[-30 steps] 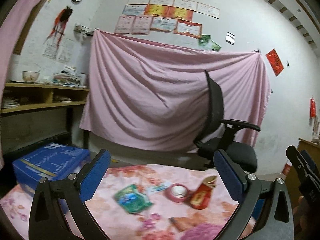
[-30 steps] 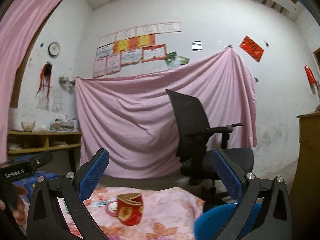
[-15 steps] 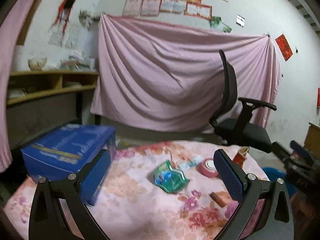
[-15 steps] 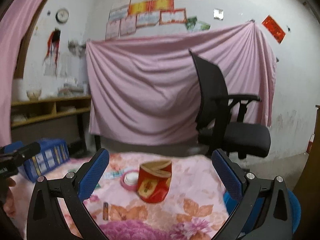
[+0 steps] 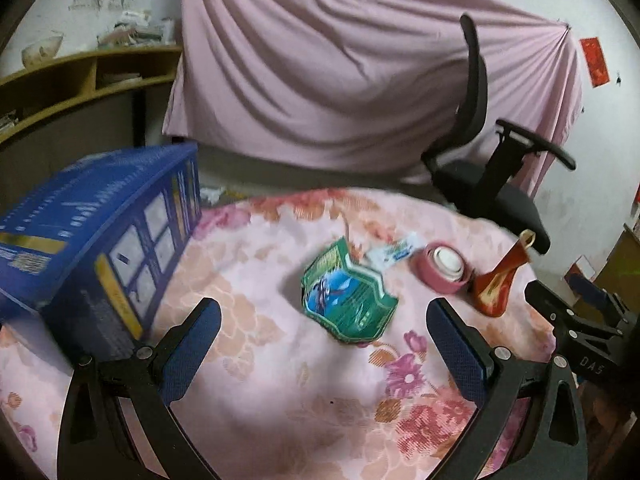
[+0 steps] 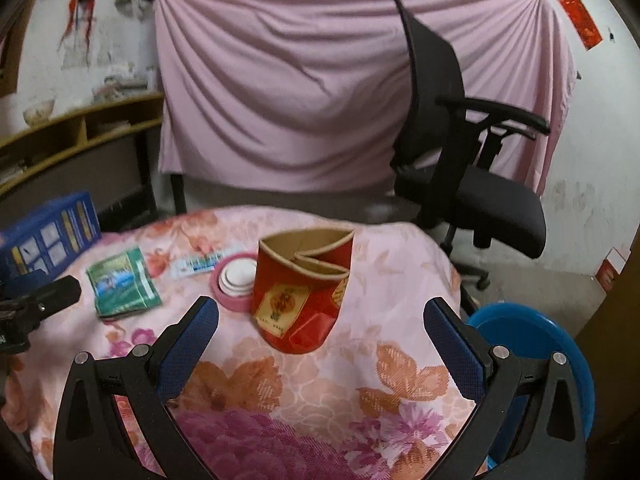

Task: Collect trash
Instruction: 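Grasp the red paper cup with the right gripper while the left grasps the green packet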

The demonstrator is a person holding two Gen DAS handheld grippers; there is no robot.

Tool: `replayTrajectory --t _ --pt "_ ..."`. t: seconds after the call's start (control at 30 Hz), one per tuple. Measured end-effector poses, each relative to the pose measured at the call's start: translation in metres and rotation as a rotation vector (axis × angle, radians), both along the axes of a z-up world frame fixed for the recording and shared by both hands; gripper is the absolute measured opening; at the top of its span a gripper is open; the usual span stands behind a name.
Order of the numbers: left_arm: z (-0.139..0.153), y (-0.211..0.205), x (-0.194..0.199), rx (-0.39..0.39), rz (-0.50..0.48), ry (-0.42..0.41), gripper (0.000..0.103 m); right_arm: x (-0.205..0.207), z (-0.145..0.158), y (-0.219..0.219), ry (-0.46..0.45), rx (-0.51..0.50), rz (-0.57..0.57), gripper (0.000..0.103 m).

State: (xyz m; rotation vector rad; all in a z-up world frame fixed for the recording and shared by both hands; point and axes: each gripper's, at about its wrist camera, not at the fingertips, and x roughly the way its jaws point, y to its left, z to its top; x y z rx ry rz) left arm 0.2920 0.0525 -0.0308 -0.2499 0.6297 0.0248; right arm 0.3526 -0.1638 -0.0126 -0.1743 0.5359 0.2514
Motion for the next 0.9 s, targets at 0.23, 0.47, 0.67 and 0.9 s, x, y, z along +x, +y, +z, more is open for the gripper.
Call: replayTrajectory --t 0.23,0.47,0.67,0.9 --pt "-0.001 -0.002 0.015 0.029 0.001 0.007 0.099 0.027 -0.013 0.002 0.139 0.033 -0.003 0.103" --pt "-0.018 0.013 0.039 -0.065 -0.004 0.098 0.064 0.054 -0.026 0.010 0.257 0.068 -0.005 0.098" --pt "-0.020 0.020 0.039 -0.115 -0.006 0.103 0.044 0.056 -0.029 0.007 0.277 0.090 -0.008 0.078" --pt "-0.022 0.031 0.038 -0.174 0.005 0.108 0.024 0.057 -0.030 0.008 0.295 0.117 0.021 0.063"
